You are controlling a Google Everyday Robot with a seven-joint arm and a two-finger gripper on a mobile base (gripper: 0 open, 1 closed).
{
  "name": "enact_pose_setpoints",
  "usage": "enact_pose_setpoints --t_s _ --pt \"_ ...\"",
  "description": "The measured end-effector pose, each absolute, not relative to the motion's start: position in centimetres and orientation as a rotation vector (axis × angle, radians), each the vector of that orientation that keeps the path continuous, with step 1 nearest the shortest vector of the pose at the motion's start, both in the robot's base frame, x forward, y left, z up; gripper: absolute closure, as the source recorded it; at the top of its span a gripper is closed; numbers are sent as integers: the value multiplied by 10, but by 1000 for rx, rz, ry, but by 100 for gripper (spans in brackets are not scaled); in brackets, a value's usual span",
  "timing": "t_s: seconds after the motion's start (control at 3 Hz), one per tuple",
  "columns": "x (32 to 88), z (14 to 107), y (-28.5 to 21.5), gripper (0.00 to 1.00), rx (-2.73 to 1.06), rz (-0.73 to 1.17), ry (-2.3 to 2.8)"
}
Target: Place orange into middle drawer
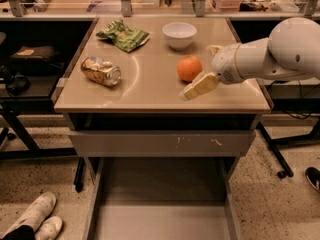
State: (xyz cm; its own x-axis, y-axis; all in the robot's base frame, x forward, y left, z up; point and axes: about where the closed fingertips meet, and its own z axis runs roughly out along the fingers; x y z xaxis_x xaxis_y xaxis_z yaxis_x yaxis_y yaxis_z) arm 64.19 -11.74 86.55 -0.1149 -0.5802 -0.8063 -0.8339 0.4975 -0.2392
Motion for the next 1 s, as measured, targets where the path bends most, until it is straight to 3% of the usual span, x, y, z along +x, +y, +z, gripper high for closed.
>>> enact_pose_setpoints --t_s 1.0 --pt "695 842 -125 0 -1094 363 1863"
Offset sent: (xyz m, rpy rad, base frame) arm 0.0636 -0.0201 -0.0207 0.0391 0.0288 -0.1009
